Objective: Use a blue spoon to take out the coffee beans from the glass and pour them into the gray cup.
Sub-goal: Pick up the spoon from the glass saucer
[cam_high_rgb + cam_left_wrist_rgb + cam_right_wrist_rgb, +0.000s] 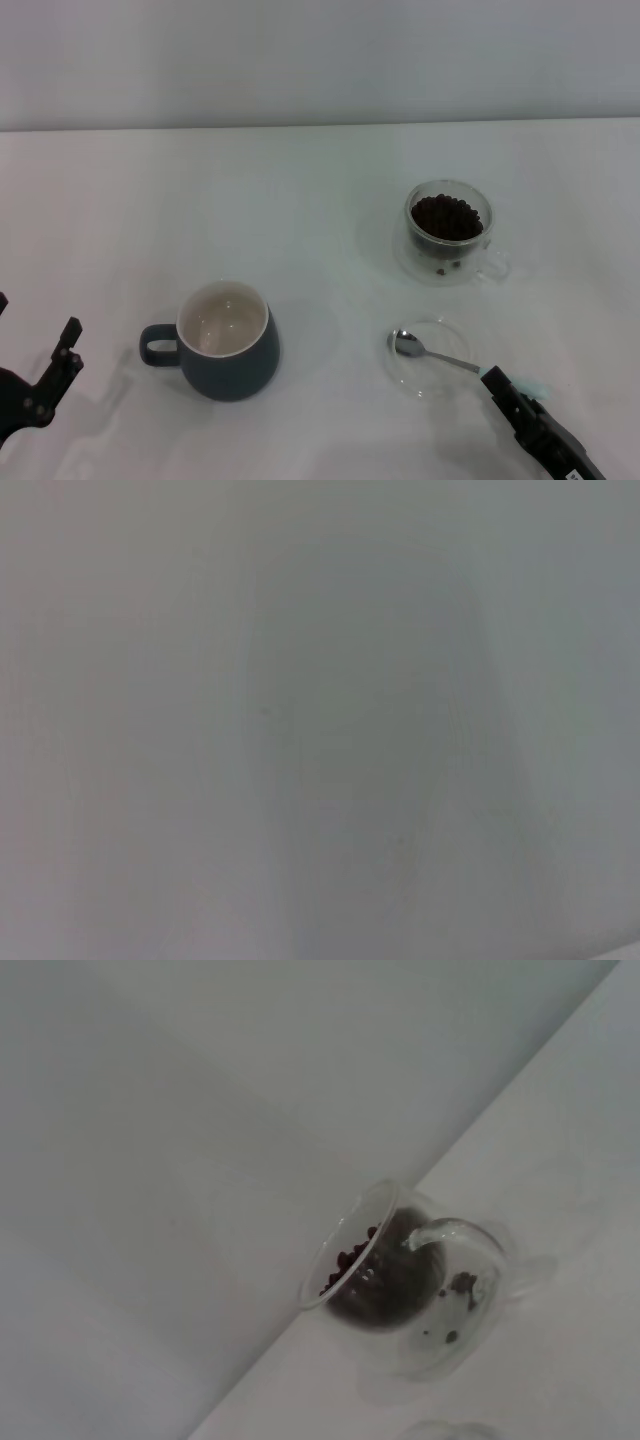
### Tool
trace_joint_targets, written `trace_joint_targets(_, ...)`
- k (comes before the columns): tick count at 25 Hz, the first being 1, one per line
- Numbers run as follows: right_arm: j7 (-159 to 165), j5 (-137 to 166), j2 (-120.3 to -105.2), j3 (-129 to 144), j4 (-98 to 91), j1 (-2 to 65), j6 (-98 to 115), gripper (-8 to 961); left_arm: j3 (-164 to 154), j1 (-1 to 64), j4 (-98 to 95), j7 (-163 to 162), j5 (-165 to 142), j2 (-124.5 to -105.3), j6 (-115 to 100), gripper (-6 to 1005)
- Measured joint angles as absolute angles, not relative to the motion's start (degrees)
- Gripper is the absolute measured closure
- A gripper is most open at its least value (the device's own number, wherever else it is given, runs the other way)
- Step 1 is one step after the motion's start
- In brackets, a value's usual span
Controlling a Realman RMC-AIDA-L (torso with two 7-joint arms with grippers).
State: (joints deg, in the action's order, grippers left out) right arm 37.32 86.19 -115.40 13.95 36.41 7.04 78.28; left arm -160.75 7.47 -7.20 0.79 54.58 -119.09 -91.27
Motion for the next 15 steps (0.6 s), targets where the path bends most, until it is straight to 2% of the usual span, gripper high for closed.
trace_joint_targets(15, 38.5, 87.4, -115.31, 14.0, 36.4, 7.6, 77.9, 495, -160.7, 7.5, -7.2, 0.8, 54.6, -119.03, -91.2, 237)
